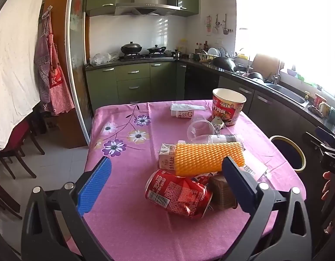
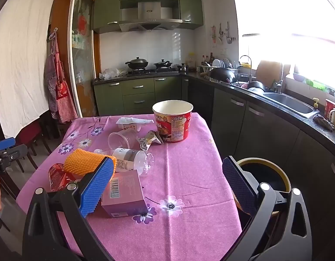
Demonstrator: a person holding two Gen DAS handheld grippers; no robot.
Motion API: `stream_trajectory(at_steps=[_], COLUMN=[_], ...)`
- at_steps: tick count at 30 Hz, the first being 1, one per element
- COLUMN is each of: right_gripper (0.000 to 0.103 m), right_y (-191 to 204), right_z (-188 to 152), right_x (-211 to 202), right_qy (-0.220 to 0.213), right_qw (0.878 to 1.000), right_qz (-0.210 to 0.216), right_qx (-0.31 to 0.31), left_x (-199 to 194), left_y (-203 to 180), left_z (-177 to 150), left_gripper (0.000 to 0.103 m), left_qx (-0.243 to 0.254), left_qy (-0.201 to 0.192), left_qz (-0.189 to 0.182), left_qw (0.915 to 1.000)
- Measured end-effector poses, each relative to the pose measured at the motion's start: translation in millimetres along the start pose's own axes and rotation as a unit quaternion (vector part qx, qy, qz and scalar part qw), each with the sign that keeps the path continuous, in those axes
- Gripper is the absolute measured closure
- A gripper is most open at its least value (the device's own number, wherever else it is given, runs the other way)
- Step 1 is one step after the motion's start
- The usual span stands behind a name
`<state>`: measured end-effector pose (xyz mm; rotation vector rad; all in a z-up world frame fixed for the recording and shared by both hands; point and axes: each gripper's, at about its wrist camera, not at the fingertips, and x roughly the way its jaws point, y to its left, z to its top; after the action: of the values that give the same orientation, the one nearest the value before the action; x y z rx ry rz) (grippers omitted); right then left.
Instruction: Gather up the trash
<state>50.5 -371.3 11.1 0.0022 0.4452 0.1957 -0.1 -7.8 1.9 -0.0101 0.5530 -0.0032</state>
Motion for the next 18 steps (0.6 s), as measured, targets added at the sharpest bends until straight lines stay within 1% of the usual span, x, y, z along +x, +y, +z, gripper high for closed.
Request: stream_trajectory(at_steps=[13, 15, 18], right_gripper=[0.004, 0.004, 0.004], right_y=[7.7, 1.0, 3.3], right_z=[-2.6, -2.8, -4.3], right_x=[2.5, 5.0, 5.2], right_qy=[0.002, 0.003, 0.004], right_qw=[1.0, 1.0, 1.0], right_qz=[0.001, 0.002, 0.002], right_qx=[-0.001, 0.002, 0.001], left_x=[1.3, 1.6, 3.1], left_y=[-3.2, -4.1, -4.0], left_z=[-1.4, -1.9, -0.7], left_gripper=[0.006, 0.006, 0.006], left_qx=[0.004, 0.005, 0.006], left_qy=[0.004, 0.005, 0.007], left_qz=[-0.003, -0.003, -0.003], left_qw=[1.0, 1.0, 1.0])
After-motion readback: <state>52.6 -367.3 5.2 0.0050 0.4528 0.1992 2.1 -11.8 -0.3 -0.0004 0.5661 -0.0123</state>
